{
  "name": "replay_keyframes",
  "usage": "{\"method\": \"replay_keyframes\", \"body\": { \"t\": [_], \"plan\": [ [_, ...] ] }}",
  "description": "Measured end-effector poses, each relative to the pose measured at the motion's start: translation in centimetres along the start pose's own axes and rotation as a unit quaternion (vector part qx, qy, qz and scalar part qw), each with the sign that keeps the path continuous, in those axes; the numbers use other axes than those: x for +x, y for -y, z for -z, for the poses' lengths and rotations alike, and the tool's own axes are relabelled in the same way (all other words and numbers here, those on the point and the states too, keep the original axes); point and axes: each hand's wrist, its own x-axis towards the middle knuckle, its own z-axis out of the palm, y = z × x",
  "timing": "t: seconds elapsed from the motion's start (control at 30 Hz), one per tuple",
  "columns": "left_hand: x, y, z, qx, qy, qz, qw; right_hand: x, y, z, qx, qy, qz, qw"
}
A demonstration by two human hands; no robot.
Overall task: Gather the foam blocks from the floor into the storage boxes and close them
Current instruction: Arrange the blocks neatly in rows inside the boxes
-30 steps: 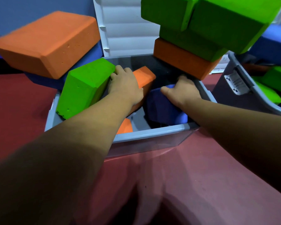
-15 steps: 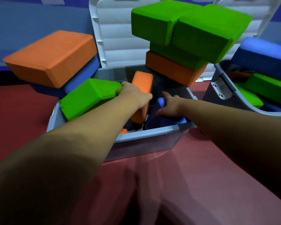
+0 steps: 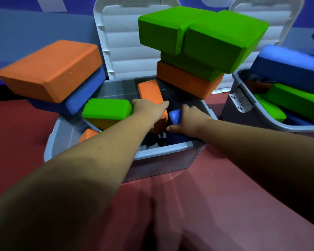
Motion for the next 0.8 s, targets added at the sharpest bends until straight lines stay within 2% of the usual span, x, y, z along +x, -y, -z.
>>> {"method": "replay_keyframes", "body": {
  "t": [0.23,0.53,0.7,0.8],
  "plan": [
    [-0.2,-0.8,0.0,-0.1,-0.02,0.027,0.994,-0.5,-0.8,1.4,0.008,-0.029,-0.007,1.0],
    [1.6,-1.7,2.0,-0.206,0.009,0.089,0.974,-1.9,0.5,2.2,0.034,-0.109,0.013,0.993],
    [2.3,-1.9,2.9,-0.268,-0.02,0.129,0.955,-1.9,1.0,2.8,0.018,-0.103,0.009,0.994],
    [1.8,-2.6,2.5,-0.246,0.005,0.112,0.963,-1.7,0.9,2.8,0.024,-0.078,0.001,0.997]
  ]
}}
